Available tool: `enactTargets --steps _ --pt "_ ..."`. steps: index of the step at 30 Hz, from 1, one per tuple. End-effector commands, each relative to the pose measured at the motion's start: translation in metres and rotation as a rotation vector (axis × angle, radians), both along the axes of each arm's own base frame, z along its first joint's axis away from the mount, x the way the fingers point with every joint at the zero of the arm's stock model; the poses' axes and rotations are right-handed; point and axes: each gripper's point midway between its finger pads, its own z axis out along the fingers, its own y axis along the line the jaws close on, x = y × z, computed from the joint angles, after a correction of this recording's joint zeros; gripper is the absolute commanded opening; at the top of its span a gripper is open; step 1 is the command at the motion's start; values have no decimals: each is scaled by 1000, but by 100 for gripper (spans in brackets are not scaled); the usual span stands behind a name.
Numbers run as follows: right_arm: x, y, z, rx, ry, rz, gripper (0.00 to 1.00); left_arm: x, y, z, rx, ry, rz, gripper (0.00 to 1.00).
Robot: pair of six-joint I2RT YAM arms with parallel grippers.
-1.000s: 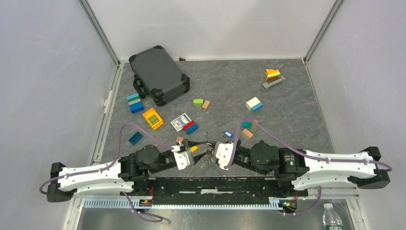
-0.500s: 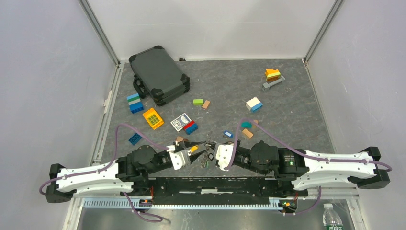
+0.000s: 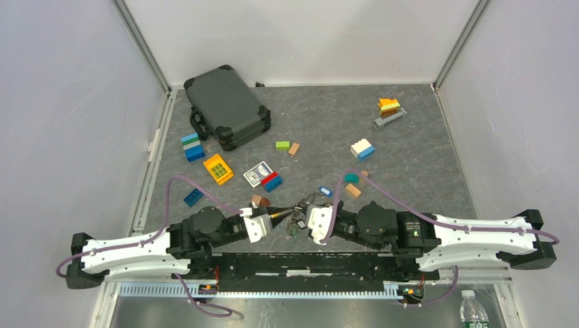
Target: Remove the keys from the keyring
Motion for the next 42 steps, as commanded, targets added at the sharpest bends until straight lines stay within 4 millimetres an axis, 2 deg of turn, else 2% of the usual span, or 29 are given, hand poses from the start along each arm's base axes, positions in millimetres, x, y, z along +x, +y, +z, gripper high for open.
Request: enactTargets --steps 1,3,14,27,42 --pt "0 -1 26 96 -7 4 0 -6 -2 11 -19 6 -33 8" --pt "-1 -1 27 97 -6 7 0 -8 -2 11 -10 6 -42 3" --pt "4 -9 24 77 -18 -20 0 -19 -6 5 78 -17 -115 2" --pt "10 -23 15 47 -30 -62 0 -18 1 9 109 -37 -107 2" --pt "0 -17 -14 -5 -48 15 0 -19 8 22 52 -45 -101 2"
